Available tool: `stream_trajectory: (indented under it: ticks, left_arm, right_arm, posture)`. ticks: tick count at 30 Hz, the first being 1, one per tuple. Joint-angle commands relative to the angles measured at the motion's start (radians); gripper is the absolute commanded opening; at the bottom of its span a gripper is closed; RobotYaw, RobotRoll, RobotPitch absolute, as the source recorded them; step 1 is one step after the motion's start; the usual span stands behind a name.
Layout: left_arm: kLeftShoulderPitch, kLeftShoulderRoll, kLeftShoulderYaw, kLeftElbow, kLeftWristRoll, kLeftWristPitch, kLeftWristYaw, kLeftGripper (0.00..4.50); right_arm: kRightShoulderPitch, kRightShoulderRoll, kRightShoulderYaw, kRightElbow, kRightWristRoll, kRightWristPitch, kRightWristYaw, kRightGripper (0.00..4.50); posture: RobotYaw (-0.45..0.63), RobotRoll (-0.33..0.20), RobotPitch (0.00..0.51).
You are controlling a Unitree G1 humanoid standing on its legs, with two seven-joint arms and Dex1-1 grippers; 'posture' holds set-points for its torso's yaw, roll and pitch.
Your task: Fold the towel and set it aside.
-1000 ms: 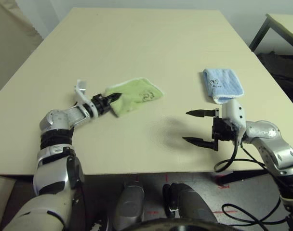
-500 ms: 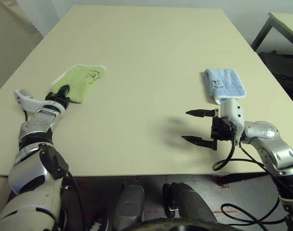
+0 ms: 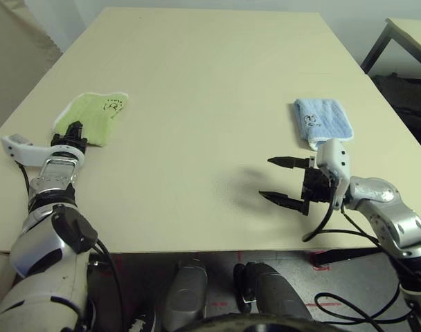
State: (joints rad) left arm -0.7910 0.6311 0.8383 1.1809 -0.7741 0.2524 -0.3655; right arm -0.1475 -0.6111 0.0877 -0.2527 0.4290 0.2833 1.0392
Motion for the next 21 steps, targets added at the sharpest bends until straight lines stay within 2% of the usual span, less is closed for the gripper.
stream_trajectory:
  ticks: [1,14,18,21]
  left_arm:
    - [-0.011,-0.007,-0.013,0.025,0.015,0.011,0.014,0.03]
    - [-0.012,0.031,-0.005,0.039,0.02,0.022,0.064,0.03]
    - [0.003,0.046,0.0,0.043,0.02,0.013,0.073,1.16]
    - [0.008,0.052,0.001,0.041,0.017,0.023,0.067,2.21]
  right_arm:
    - [0.012,-0.013,-0.008,-0.019,0.011,0.012,0.004,4.5]
    - [0.007,-0.001,-0.002,-0.019,0.009,0.017,-0.014,4.5]
    - [-0.001,0.003,0.001,-0.009,0.007,0.013,-0.011,4.5]
    - [-0.007,0.006,0.004,-0.003,0.005,0.012,-0.009,4.5]
  posture:
    - [0.1,0.0,0.137]
    - [0.1,0.0,0.134]
    - [0.11,0.0,0.134]
    - [0.11,0.0,0.133]
